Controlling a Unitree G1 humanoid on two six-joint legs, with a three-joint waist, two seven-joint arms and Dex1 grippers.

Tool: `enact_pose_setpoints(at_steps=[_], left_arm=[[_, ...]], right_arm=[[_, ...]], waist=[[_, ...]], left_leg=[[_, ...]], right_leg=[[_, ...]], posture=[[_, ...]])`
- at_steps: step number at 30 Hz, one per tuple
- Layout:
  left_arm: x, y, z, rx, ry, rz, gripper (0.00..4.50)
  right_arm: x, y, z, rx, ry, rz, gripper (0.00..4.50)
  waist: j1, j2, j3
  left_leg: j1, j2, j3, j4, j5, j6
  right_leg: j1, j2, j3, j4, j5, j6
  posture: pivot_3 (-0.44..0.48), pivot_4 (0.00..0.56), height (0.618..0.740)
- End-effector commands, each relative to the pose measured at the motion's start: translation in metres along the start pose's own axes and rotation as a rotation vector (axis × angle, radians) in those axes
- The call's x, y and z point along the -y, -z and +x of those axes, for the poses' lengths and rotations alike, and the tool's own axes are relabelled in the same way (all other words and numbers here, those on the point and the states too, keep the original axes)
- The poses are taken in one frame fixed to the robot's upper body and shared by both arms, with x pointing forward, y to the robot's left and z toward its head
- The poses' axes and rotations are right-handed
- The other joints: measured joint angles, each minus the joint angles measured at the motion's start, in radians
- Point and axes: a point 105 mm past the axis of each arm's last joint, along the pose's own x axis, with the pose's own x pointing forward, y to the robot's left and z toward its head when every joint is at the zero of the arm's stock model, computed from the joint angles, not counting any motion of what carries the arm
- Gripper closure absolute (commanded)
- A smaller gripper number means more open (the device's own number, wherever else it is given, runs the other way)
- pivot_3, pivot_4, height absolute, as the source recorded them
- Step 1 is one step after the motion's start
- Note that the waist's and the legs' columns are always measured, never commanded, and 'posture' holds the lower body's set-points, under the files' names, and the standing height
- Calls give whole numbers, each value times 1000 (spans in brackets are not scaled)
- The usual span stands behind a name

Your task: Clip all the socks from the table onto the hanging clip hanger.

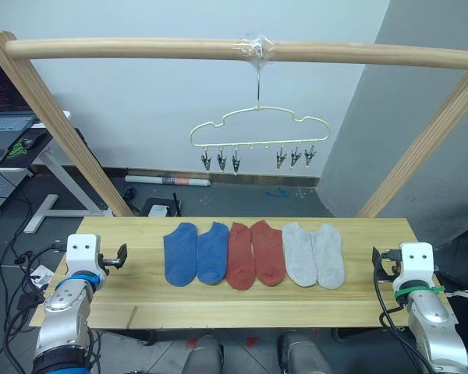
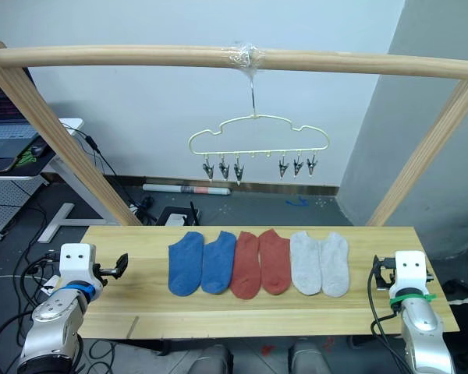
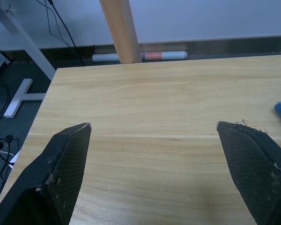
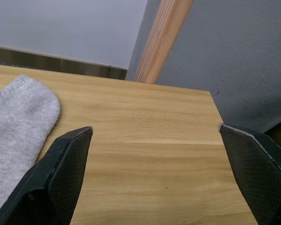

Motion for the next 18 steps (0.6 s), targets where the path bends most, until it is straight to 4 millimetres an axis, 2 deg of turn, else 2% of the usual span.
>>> enact_pose_setpoints(at_steps=[1,9,18], left_arm=[[-6,-12,-1,43,-10,28,34],[2,-26,-4,89,18,66,34],[6,-47,-13,154,33,12,34]], right_arm=[[13,-10,0,44,37,-21,0],[13,-14,1,54,29,-34,0],[11,-17,-2,67,15,-45,0]], waist=[[0,0,-1],[0,1,-7],[-3,1,-7]], left_leg=[[0,0,0,0,0,0],[0,0,0,0,0,0],[0,0,0,0,0,0]], right_leg=[[0,0,0,0,0,0],[0,0,0,0,0,0],[0,0,0,0,0,0]], posture=[[93,104,740],[79,107,740],[61,124,740]])
